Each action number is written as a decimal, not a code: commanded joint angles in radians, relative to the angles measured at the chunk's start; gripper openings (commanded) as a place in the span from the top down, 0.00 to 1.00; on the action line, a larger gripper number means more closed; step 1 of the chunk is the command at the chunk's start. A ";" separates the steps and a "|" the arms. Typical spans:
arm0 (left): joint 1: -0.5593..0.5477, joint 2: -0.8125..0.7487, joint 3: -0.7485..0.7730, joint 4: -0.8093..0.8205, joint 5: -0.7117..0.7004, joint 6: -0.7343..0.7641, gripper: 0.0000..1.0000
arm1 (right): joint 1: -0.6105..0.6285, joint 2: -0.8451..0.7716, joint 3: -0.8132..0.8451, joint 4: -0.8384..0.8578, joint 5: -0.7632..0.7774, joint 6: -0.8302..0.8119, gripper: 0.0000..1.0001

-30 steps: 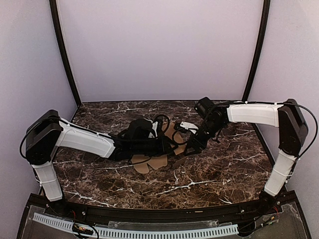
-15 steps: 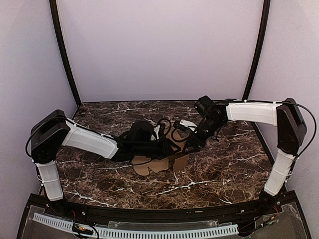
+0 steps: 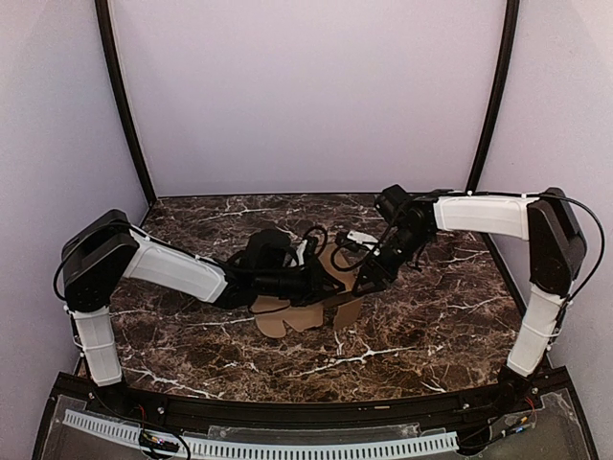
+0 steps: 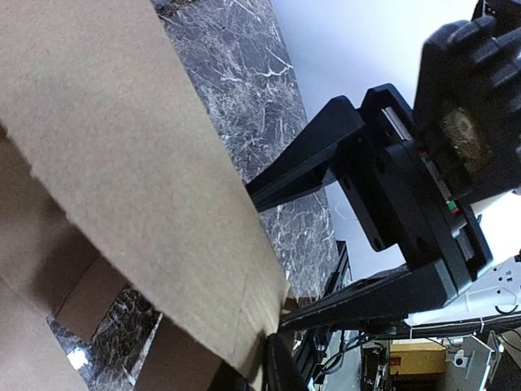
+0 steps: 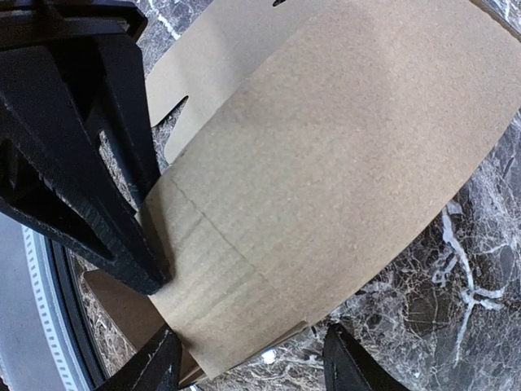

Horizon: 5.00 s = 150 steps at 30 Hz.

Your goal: Fold the paper box

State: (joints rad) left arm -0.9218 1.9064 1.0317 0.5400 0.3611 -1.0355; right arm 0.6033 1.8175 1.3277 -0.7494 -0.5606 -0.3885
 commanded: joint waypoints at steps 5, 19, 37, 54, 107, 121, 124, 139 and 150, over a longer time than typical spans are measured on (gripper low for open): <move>0.051 -0.024 -0.065 0.190 0.128 -0.129 0.97 | -0.023 0.016 0.015 -0.026 0.026 -0.030 0.41; 0.083 0.004 -0.101 0.115 0.070 -0.024 0.99 | -0.025 0.016 0.060 -0.063 -0.131 -0.055 0.41; 0.081 -0.038 -0.058 -0.158 -0.133 0.436 0.95 | -0.027 -0.006 0.038 -0.071 -0.189 -0.069 0.40; 0.028 -0.064 -0.045 -0.240 -0.442 0.530 0.94 | 0.019 -0.035 -0.113 0.238 0.022 0.035 0.39; 0.299 -0.103 0.268 -0.579 -0.004 0.722 0.24 | 0.118 0.045 -0.124 0.464 -0.067 0.088 0.39; 0.296 -0.321 -0.084 -0.456 -0.023 0.519 0.42 | 0.142 0.145 0.009 0.461 0.064 0.139 0.41; 0.296 -0.386 -0.127 -0.445 -0.050 0.514 0.43 | 0.140 0.162 0.018 0.456 0.072 0.137 0.41; 0.367 -0.086 0.368 -0.709 -0.196 0.755 0.20 | 0.128 0.125 -0.002 0.449 0.056 0.138 0.40; 0.368 -0.086 0.256 -0.608 -0.019 0.669 0.27 | 0.128 0.159 0.049 0.448 0.046 0.178 0.36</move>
State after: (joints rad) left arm -0.5526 1.8999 1.3621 -0.1104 0.2584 -0.3298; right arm 0.7364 1.9652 1.3334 -0.3008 -0.5007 -0.2333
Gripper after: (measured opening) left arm 0.747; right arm 0.634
